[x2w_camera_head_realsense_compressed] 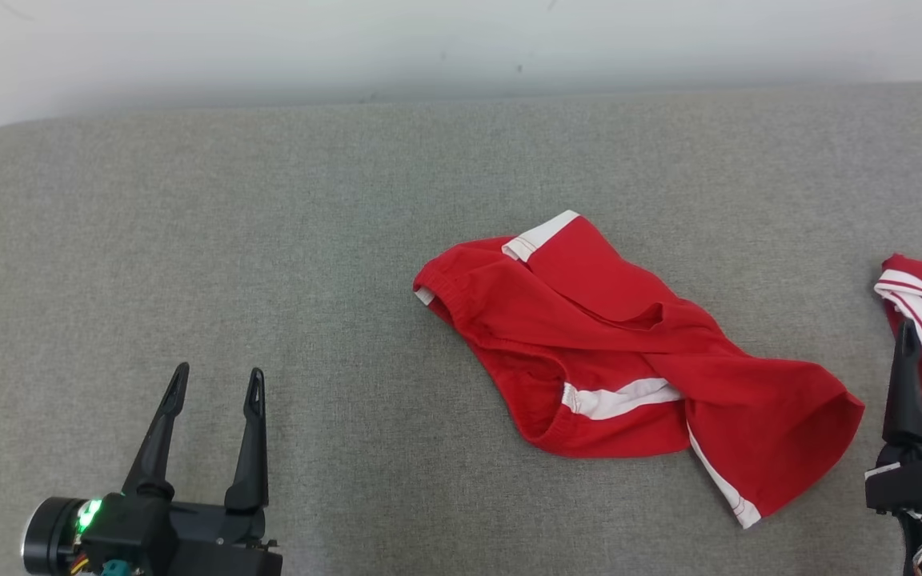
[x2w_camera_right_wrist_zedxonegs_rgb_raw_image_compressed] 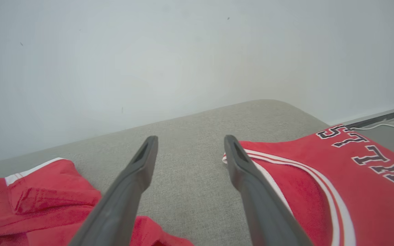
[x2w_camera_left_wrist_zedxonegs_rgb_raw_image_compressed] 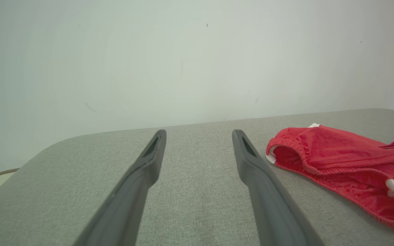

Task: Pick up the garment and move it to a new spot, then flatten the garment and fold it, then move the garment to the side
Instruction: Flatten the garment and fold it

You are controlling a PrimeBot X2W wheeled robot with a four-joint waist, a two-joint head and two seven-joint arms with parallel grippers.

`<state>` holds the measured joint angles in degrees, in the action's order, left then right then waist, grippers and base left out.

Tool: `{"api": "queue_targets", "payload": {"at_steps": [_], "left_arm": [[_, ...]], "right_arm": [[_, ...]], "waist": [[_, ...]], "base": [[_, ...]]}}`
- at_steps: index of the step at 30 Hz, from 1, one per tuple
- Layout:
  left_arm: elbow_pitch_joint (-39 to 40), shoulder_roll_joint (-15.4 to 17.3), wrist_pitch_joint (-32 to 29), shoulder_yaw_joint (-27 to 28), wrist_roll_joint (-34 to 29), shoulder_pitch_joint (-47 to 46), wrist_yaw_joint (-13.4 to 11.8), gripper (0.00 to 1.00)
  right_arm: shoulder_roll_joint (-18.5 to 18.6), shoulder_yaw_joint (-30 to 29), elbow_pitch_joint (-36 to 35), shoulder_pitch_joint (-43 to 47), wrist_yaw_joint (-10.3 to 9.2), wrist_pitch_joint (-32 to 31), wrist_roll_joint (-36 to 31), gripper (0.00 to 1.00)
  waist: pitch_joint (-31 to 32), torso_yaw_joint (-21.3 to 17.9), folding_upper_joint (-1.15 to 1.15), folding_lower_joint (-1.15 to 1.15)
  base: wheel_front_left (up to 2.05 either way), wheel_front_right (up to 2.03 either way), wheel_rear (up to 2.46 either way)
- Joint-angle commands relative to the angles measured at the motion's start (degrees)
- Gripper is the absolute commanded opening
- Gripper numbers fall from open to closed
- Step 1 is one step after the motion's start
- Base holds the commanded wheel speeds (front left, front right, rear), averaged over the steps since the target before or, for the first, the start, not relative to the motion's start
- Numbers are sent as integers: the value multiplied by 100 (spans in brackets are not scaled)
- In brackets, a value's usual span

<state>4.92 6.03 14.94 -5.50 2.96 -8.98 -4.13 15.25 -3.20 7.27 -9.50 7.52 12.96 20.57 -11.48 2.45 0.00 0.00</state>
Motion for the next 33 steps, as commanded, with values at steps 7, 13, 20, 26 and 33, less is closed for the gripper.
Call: {"api": "queue_targets", "payload": {"at_steps": [7,13,20,26,33], "left_arm": [[98,32,20,42,-70,266,-70,100],[120,31,20,65,1,443,-97,100],[-23,59,20,96,49,598,-130,100],[-165,156,19,144,99,707,-116,100],[-259,210,-47,167,151,765,-137,100]], "right_arm": [[-198,380,-1223,415,-6,-175,-645,100],[-317,773,-1755,785,-6,-360,-990,100],[-536,896,-1935,1249,-6,-518,-1116,100],[-645,897,-1976,1550,-6,-595,-1220,100],[-683,1033,-2098,1724,-6,-681,-1288,100]], "waist": [[267,-92,0,0],[449,-97,0,0],[678,-75,0,0],[817,-92,0,0],[913,-128,0,0]], "base": [[0,0,0],[0,0,0],[0,0,0],[0,0,0],[0,0,0]]}}
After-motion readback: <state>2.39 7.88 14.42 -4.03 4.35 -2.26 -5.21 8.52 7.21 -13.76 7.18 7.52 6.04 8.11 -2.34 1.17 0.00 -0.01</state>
